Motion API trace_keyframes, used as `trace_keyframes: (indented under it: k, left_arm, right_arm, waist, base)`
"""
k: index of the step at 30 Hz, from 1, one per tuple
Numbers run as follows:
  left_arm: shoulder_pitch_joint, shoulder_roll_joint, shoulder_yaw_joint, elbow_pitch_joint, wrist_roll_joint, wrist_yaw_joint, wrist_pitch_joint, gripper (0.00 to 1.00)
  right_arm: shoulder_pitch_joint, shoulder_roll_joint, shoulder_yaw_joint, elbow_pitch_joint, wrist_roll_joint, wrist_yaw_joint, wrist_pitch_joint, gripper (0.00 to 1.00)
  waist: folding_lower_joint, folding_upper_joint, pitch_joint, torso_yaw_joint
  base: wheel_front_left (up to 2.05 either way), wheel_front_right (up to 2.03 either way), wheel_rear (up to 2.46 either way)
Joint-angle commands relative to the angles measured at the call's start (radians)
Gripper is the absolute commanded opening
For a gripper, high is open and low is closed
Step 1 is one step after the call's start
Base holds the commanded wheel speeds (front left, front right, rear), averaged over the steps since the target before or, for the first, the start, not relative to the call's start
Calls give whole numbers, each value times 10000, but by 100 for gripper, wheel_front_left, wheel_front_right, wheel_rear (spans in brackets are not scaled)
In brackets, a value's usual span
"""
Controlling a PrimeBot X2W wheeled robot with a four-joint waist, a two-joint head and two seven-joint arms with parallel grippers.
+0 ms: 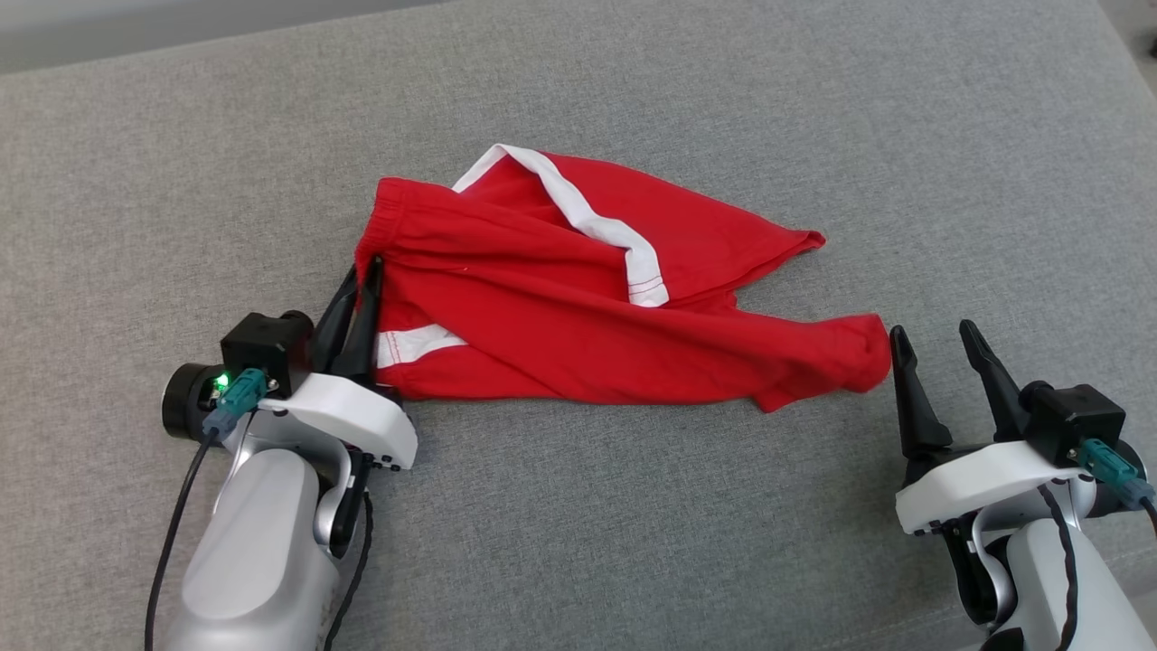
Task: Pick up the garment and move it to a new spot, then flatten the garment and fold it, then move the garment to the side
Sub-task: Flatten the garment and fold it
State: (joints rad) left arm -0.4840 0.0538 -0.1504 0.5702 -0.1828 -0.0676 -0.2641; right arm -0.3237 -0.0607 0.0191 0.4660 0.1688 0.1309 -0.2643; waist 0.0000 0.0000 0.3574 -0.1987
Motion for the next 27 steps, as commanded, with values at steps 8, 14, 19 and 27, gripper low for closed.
trace_keyframes:
  k: [8,14,19,27]
  left_arm:
    - [-6,36,507,291,357,186,-4,100]
    - [1170,-15,849,-717,118,388,-4,100]
    - [2216,-10,678,-1439,-319,551,-4,100]
    - [3453,-11,429,-2267,-487,724,-4,100]
  right_arm:
    - [87,-9,76,-85,70,-3,1,100]
    - [482,-42,326,-30,58,-3,1,100]
    - [960,-96,872,-42,148,-1,1,100]
    - [1445,-166,1643,281,403,-1,1,100]
  waist:
    - [0,0,-150,133]
    - [0,0,-843,383]
    - [0,0,-1418,576]
    - [0,0,-1938,991]
  base:
    - [0,0,0]
    - [0,0,0]
    - [0,0,0]
    - [0,0,0]
